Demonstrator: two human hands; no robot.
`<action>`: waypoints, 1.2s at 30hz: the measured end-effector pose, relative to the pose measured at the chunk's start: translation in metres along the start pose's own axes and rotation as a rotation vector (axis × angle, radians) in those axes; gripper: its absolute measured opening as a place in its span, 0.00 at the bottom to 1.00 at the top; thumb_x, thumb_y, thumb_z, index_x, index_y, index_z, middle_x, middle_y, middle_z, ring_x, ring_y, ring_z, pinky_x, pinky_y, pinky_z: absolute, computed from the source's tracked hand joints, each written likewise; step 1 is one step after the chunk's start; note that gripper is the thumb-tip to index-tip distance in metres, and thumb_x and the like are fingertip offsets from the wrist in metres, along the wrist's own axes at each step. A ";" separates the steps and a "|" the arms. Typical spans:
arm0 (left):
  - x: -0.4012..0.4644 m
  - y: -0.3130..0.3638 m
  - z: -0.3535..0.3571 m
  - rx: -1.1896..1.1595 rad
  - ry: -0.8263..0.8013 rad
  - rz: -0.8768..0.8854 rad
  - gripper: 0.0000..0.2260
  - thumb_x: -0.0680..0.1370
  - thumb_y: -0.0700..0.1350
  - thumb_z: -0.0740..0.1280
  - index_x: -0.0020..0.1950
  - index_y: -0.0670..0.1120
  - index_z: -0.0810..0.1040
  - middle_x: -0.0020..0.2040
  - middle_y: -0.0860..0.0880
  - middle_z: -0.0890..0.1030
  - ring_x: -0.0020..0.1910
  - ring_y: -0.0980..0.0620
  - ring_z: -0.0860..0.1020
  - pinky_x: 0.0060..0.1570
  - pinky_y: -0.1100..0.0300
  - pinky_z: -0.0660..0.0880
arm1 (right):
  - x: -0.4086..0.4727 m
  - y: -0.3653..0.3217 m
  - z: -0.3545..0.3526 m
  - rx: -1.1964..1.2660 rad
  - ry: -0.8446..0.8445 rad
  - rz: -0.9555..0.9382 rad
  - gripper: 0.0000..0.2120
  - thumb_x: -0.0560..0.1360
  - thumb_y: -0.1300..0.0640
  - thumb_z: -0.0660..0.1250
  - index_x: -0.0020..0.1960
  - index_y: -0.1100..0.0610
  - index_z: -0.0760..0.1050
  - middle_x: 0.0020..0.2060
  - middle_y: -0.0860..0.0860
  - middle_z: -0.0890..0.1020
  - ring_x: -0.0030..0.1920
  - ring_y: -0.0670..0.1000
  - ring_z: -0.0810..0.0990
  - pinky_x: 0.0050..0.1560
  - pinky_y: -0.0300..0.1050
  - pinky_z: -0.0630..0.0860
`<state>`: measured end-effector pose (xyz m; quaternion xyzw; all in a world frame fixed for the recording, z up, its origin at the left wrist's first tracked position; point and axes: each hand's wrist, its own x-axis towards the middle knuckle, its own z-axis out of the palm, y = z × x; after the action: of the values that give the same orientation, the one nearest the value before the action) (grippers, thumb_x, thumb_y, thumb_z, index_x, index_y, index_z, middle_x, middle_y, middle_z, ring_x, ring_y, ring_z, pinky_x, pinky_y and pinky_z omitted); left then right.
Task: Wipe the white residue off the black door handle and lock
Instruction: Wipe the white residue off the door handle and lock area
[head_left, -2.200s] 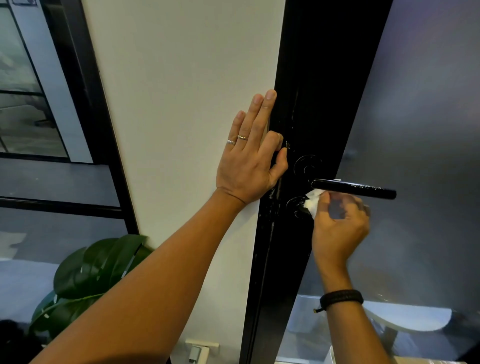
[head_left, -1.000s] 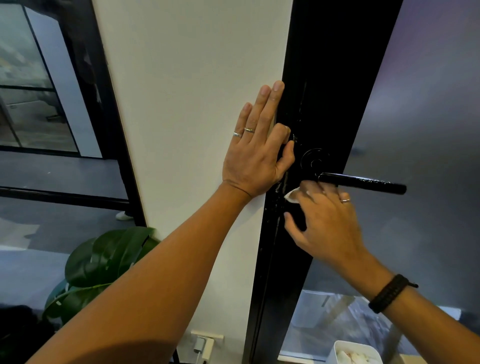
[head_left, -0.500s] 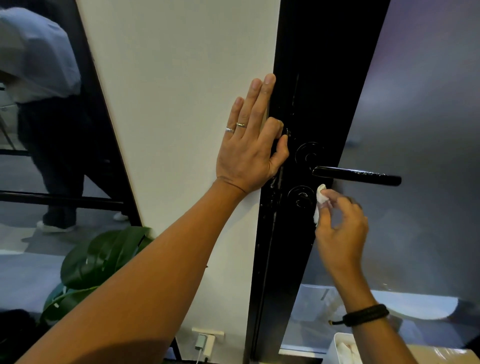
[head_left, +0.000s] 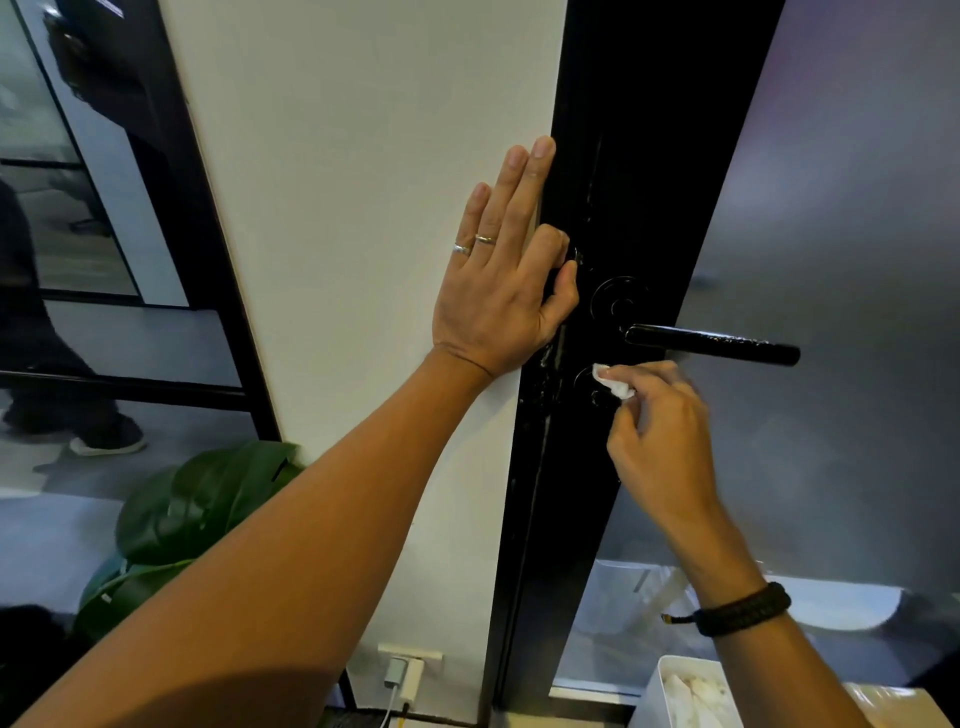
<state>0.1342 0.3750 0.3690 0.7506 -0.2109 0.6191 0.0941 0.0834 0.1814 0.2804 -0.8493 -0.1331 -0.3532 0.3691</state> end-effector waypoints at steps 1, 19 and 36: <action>0.000 0.001 0.000 0.000 0.002 0.000 0.07 0.83 0.47 0.67 0.51 0.44 0.81 0.81 0.33 0.68 0.82 0.33 0.64 0.84 0.42 0.56 | 0.000 0.001 -0.001 0.005 -0.002 -0.004 0.19 0.78 0.70 0.66 0.62 0.54 0.84 0.55 0.47 0.80 0.57 0.52 0.81 0.64 0.58 0.79; -0.002 0.000 0.004 0.041 0.020 -0.020 0.09 0.84 0.47 0.65 0.57 0.44 0.83 0.80 0.33 0.69 0.81 0.31 0.65 0.84 0.41 0.56 | 0.008 0.005 -0.012 0.217 0.092 0.150 0.07 0.76 0.59 0.78 0.53 0.54 0.87 0.46 0.51 0.86 0.42 0.40 0.82 0.44 0.25 0.72; -0.010 -0.003 0.023 0.169 0.246 -0.061 0.17 0.82 0.51 0.67 0.62 0.41 0.85 0.67 0.35 0.83 0.68 0.32 0.80 0.73 0.42 0.72 | 0.012 -0.006 -0.003 -0.391 -0.107 -0.459 0.14 0.82 0.61 0.63 0.62 0.63 0.83 0.57 0.58 0.82 0.58 0.59 0.78 0.60 0.52 0.77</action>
<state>0.1549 0.3706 0.3548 0.6802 -0.1222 0.7190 0.0743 0.0879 0.1834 0.2933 -0.8693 -0.2705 -0.4010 0.1017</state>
